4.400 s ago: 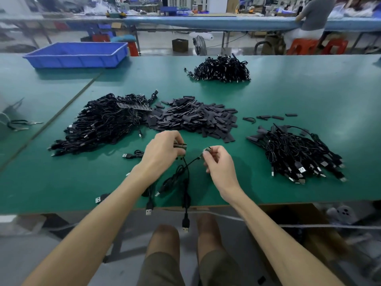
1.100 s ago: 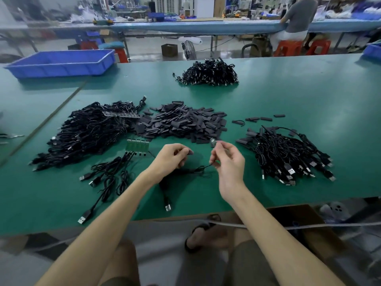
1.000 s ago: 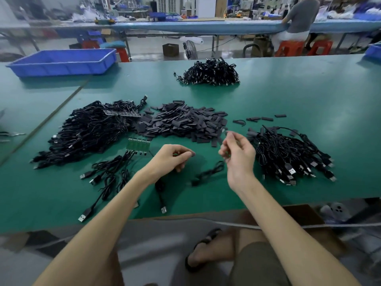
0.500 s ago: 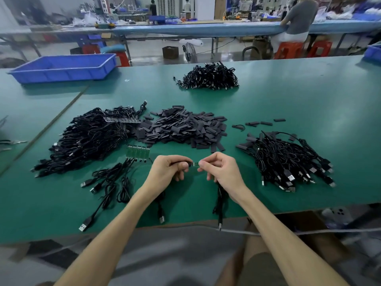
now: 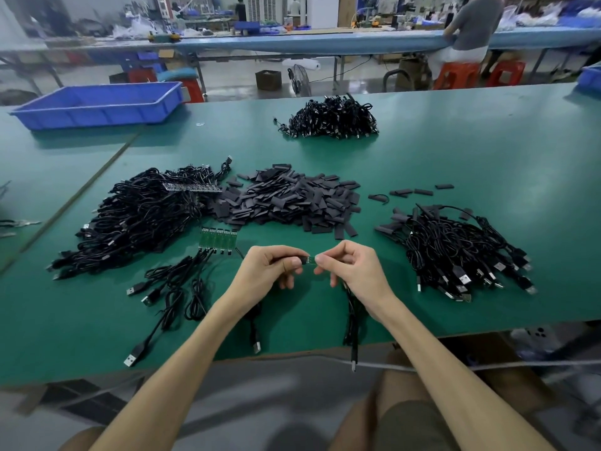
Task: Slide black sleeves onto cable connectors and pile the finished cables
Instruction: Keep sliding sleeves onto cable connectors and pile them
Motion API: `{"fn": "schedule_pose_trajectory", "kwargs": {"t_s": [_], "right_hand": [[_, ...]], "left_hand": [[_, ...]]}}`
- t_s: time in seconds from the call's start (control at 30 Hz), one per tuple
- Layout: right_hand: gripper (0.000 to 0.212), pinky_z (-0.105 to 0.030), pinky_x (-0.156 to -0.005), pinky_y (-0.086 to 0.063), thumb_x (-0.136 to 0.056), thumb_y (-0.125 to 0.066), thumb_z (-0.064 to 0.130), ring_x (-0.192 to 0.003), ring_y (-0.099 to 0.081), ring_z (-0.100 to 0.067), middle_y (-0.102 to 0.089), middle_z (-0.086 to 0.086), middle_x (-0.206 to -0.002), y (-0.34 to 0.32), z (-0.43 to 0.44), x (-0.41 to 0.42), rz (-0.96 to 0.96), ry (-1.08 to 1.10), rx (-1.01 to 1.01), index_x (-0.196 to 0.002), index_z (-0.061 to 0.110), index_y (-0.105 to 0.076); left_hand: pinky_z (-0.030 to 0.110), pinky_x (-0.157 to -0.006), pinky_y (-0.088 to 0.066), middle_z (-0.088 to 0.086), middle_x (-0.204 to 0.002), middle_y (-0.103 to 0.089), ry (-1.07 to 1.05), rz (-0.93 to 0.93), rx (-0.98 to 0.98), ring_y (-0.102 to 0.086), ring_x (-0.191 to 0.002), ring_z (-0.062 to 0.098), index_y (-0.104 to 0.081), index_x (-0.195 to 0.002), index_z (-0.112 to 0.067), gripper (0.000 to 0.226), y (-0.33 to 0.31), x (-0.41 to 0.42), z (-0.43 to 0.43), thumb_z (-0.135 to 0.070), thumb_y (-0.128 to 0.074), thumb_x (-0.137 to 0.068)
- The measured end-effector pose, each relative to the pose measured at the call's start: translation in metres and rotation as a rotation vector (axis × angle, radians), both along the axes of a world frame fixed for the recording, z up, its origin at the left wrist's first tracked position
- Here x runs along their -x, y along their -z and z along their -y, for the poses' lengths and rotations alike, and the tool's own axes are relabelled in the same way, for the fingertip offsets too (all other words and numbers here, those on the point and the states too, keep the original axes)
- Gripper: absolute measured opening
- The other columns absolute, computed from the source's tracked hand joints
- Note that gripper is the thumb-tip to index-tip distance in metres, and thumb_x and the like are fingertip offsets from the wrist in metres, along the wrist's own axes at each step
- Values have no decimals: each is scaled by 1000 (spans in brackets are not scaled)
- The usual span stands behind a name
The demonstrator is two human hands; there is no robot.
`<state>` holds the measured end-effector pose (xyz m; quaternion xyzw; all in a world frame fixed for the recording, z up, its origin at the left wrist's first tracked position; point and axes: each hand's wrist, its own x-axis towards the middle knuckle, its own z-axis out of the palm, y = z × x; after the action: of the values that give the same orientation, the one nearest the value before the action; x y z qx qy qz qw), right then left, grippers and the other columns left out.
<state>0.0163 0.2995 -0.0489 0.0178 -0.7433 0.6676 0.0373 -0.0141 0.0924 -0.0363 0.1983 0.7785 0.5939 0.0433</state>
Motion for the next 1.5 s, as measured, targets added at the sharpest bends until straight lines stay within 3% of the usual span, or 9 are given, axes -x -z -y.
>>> {"fn": "schedule_pose_trajectory", "kwargs": {"t_s": [0.27,0.43,0.53,0.6,0.73,0.9,1.0,1.27,1.5], "right_hand": [[21,-27,-54,-53,-86,-85,19,-82,-77,-32,-79,-11,-81,-1,2,-2,21,-69,7,-87,6,-68],[22,-29,-52,-51,-87,-84,18,-75,-77,-27,-79,-12,-82,-3,4,-2,12,-75,15,-89,4,-68],[21,-20,-53,-49,-92,-79,24,-61,-68,-11,-80,-9,-85,-4,3,-4,4,-93,21,-98,6,-70],[16,-13,-55,-48,-94,-77,20,-65,-68,-6,-80,-6,-89,-4,2,-5,5,-104,20,-103,9,-70],[20,-26,-68,-56,-88,-83,17,-75,-73,-17,-79,-9,-90,-2,1,-4,28,-110,8,-102,10,-70],[22,-23,-71,-56,-81,-85,25,-75,-72,-15,-77,-3,-86,0,-1,-5,17,-75,-16,-97,15,-73],[11,-22,-70,-56,-85,-82,19,-69,-72,-17,-78,-6,-84,2,-3,-5,-4,-55,6,-92,15,-74],[7,-11,-58,-47,-90,-80,15,-64,-71,-15,-78,-7,-82,0,-4,-7,-39,-33,44,-90,12,-74],[7,-15,-53,-45,-90,-80,14,-68,-74,-18,-79,-8,-82,-2,-3,-6,-27,-27,61,-95,14,-75]], "left_hand": [[23,-59,-49,0,-72,-73,22,-41,81,-62,-57,16,-78,-106,-18,17,7,-2,0,-9,-68,-96],[18,-62,-48,-4,-80,-76,78,-73,131,-64,-58,18,-78,-104,-24,15,8,-2,-1,-15,-69,-95],[19,-61,-48,-1,-74,-74,-6,-88,120,-65,-57,17,-77,-101,-22,13,11,-2,-2,-15,-67,-97],[21,-60,-49,3,-73,-72,-75,-79,64,-64,-57,16,-77,-98,-22,16,11,-1,0,-11,-65,-98],[22,-58,-50,3,-74,-72,-111,-88,35,-62,-55,14,-76,-95,-26,21,11,2,1,-9,-64,-98],[21,-63,-49,0,-74,-72,-79,-94,120,-64,-57,15,-75,-95,-30,17,15,3,1,-16,-65,-99],[20,-64,-47,2,-74,-73,-35,-78,151,-64,-59,12,-74,-97,-33,16,13,3,2,-18,-68,-97],[20,-64,-47,5,-80,-68,54,-76,180,-59,-60,10,-77,-108,-15,16,5,3,4,-16,-65,-98],[31,-63,-46,3,-73,-68,170,-55,271,-56,-60,12,-76,-100,-24,19,-2,2,4,-27,-58,-103]]}}
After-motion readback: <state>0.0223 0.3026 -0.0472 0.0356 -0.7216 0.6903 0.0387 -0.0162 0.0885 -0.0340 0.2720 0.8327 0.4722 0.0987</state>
